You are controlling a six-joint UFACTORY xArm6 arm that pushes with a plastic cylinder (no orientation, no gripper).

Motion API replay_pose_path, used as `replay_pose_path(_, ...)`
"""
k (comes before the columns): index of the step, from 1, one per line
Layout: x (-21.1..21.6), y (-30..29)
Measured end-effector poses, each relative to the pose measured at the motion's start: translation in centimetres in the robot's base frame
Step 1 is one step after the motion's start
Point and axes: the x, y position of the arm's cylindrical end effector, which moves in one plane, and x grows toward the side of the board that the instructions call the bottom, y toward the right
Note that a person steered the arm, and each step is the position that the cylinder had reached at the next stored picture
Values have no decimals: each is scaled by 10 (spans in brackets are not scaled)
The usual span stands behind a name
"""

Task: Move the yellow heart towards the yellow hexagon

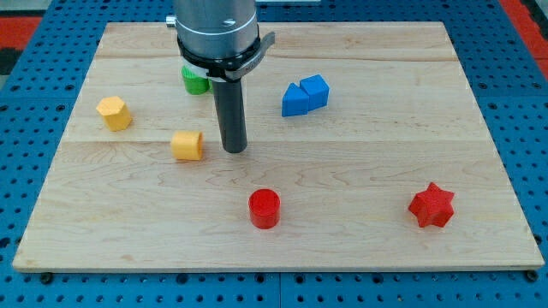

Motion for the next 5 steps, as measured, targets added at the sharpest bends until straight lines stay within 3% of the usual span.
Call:
replay_pose_path(2, 34, 6)
replay_pose_path(3, 34, -23)
replay_pose_path(5, -1, -41)
